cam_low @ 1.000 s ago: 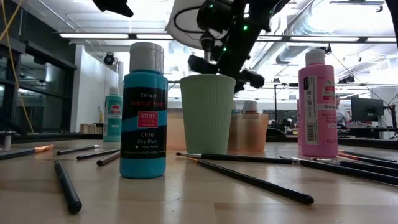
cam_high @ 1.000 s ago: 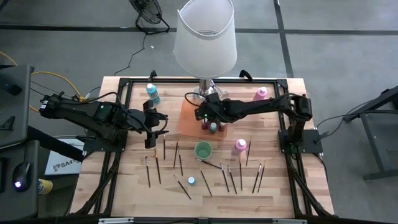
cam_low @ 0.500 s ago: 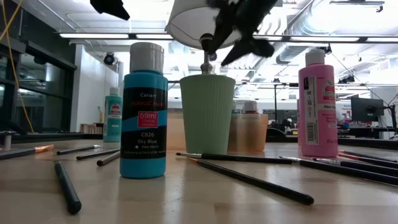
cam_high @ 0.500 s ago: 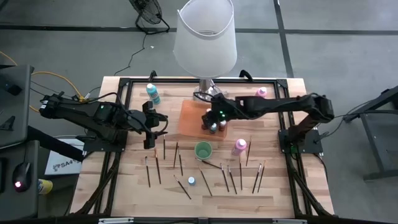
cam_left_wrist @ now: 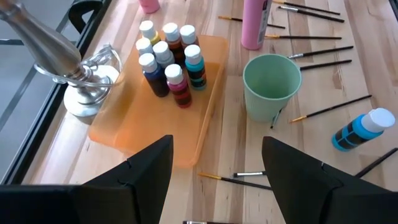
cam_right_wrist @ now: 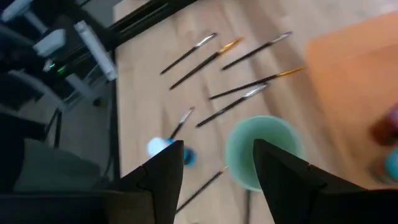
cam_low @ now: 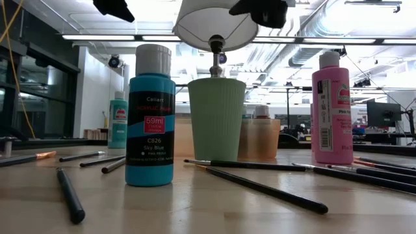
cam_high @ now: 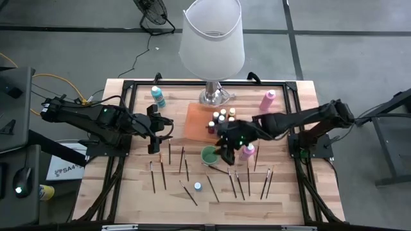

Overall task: Pick & Place Paint Supplies
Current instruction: Put the small light blue paint bottle into the orange bin

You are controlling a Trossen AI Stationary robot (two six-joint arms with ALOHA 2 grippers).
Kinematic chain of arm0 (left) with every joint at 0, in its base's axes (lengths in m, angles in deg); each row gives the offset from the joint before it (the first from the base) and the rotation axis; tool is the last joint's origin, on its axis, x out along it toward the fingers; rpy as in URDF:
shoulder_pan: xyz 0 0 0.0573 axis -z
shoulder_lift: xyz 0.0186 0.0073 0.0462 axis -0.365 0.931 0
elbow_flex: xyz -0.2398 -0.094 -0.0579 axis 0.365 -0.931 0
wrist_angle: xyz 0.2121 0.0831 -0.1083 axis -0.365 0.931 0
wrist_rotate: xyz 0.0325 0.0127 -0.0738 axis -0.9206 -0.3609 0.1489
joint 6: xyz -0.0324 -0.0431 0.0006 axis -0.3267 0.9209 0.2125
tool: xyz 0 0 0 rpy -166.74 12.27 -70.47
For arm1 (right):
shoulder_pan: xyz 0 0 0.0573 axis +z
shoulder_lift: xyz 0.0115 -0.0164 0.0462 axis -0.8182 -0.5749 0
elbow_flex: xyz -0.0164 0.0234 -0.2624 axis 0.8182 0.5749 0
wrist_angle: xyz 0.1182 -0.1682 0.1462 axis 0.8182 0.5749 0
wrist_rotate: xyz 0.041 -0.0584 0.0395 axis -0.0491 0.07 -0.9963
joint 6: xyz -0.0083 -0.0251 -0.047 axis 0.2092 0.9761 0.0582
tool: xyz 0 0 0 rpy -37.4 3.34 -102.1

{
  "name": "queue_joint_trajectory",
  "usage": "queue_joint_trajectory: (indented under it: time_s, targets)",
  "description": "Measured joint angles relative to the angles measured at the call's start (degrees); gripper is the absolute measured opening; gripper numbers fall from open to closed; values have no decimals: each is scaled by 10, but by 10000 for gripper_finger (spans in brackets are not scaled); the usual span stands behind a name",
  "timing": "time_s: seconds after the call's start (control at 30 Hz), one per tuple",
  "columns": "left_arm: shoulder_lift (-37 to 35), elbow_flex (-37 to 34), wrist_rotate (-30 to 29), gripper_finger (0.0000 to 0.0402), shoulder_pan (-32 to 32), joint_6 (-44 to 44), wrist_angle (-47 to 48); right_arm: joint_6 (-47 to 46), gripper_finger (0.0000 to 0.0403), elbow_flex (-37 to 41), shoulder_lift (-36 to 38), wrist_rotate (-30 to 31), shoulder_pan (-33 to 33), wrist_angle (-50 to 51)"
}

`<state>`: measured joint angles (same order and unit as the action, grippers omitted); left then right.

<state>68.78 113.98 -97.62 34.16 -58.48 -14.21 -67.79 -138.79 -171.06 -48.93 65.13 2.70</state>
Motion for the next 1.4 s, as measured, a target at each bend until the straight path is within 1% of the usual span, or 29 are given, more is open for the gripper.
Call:
queue_joint_trajectory:
  time_s: [0.2, 0.37, 0.43, 0.67, 0.8, 0.93, 1.1, 1.17, 1.23, 1.4]
  targets:
    - [0, 0, 1, 237, 0, 17, 0, -6, 187, 0, -6, 7, 53, -43]
    - [0, 0, 2, 237, 0, 60, 0, -6, 187, 0, -6, 20, 108, -45]
    - [0, 0, 14, 237, 0, 80, 0, -6, 187, 0, -6, 27, 132, -47]
    - [1, 0, 52, 237, 0, 119, 0, 14, 187, 0, -18, 105, 215, -50]
    - [18, 0, 116, 237, 0, 106, -1, 3, 187, 0, -33, 159, 247, -53]
    - [53, 0, 198, 237, 0, 102, -4, -34, 187, 0, -41, 211, 272, -51]
    - [102, 0, 253, 237, 0, 98, -20, -53, 187, 0, -41, 259, 296, -56]
    - [119, 0, 260, 237, 0, 98, -15, -54, 187, 0, -46, 272, 302, -59]
    - [130, 0, 262, 237, 0, 98, -10, -46, 187, 0, -59, 272, 300, -83]
    - [128, -1, 247, 237, 0, 101, 1, 14, 188, 0, -117, 238, 276, -196]
